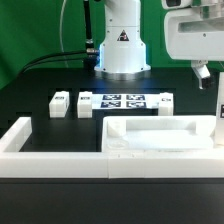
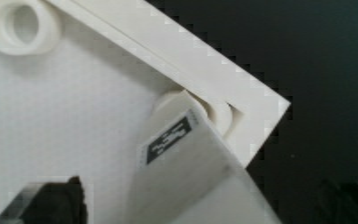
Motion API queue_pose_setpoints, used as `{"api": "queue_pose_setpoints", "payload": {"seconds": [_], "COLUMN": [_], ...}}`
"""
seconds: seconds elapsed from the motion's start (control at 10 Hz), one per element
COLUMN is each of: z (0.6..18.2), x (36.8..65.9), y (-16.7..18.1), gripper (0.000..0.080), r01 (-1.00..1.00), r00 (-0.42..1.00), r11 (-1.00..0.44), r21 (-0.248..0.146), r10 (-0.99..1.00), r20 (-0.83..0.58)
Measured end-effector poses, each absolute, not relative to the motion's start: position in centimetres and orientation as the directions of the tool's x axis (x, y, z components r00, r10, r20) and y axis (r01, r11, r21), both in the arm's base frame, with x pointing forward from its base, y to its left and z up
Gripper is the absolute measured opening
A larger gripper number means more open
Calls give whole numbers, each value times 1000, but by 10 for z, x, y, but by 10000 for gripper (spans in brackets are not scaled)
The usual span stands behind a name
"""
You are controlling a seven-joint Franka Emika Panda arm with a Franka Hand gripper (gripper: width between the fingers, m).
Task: Assemble desk
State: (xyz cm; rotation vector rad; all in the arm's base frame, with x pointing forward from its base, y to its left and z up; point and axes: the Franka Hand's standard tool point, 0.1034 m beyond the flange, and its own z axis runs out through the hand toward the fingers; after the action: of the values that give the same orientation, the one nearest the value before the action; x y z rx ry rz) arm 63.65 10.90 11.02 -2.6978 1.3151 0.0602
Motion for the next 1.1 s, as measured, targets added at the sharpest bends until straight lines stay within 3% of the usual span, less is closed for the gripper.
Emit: {"api": "queue_pose_setpoints", "payload": {"seconds": [0.1, 0.3, 0.8, 0.9, 1.0, 1.1], "z": [112, 110, 106, 106, 106, 106], "x": [638, 640, 639, 639, 639, 639], "y": [110, 110, 104, 105, 105, 105], "gripper": [649, 649, 649, 555, 555, 355], "r01": [-664, -501, -232, -232, -232, -232], "r00": [748, 865, 973, 973, 973, 973], "r11": [-745, -862, -970, -970, -970, -970], "r21": [-68, -71, -77, -77, -77, -77], "r10": [-660, -499, -230, -229, -230, -229], "r20": [-72, -55, -37, -37, -37, -37]}}
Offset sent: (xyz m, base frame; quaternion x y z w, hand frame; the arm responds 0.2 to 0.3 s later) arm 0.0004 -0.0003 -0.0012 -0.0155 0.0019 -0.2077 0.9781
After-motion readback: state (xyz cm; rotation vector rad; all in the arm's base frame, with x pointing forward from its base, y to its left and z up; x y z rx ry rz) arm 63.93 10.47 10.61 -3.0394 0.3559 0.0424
